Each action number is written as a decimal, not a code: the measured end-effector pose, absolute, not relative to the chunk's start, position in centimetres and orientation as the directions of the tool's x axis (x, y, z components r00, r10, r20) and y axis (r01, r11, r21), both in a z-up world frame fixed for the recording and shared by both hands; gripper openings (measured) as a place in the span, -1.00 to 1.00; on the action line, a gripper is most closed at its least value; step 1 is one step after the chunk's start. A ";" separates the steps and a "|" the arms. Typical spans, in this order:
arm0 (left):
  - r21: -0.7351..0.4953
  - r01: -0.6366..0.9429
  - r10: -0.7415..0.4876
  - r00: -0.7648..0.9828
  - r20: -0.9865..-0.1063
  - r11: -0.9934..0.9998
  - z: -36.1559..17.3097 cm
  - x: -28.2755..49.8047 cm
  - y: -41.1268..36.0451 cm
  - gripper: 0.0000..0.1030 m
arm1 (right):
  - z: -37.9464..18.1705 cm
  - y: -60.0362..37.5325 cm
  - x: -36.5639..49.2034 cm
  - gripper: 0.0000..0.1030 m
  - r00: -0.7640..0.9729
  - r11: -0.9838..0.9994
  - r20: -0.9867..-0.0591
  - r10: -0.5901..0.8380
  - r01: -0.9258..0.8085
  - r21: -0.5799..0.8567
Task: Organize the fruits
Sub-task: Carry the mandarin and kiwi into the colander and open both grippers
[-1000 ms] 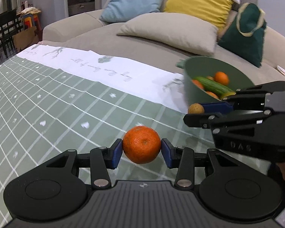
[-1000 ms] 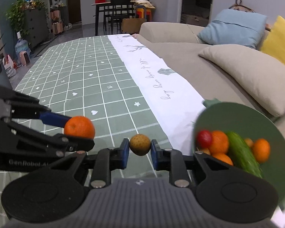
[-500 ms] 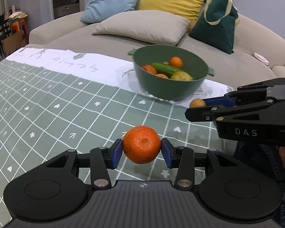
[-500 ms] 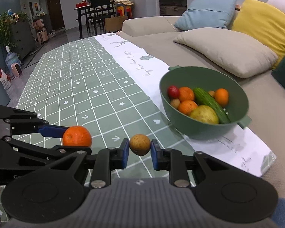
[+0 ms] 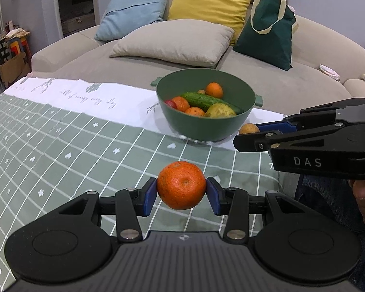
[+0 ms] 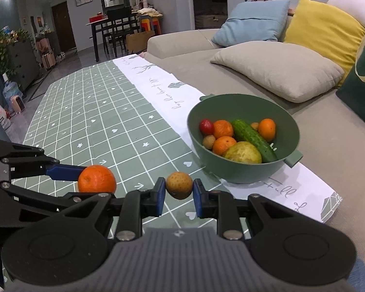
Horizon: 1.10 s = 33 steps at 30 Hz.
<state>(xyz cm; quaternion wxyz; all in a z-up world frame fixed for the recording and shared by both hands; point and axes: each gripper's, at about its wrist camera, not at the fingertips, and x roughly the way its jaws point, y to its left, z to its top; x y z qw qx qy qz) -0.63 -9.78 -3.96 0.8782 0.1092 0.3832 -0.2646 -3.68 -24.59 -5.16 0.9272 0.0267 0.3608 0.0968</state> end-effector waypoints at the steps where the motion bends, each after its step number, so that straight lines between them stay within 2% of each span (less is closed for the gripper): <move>1: -0.008 0.553 -0.384 0.567 -0.729 0.833 -3.8 -0.3 -10.1 -0.03 | -5.1 -24.9 -3.6 -0.62 0.724 0.981 -0.662 0.196 -0.153 0.123; 16: 0.056 0.632 -0.408 0.562 -0.719 0.773 -3.6 7.0 -18.0 -0.03 | -4.4 -30.7 1.7 -0.62 0.765 0.993 -0.636 0.100 -0.034 0.115; 33: 0.123 0.695 -0.351 0.499 -0.793 0.708 -7.8 14.0 -23.6 -0.03 | -8.5 -34.3 10.1 -0.62 0.710 0.987 -0.701 0.067 0.054 0.149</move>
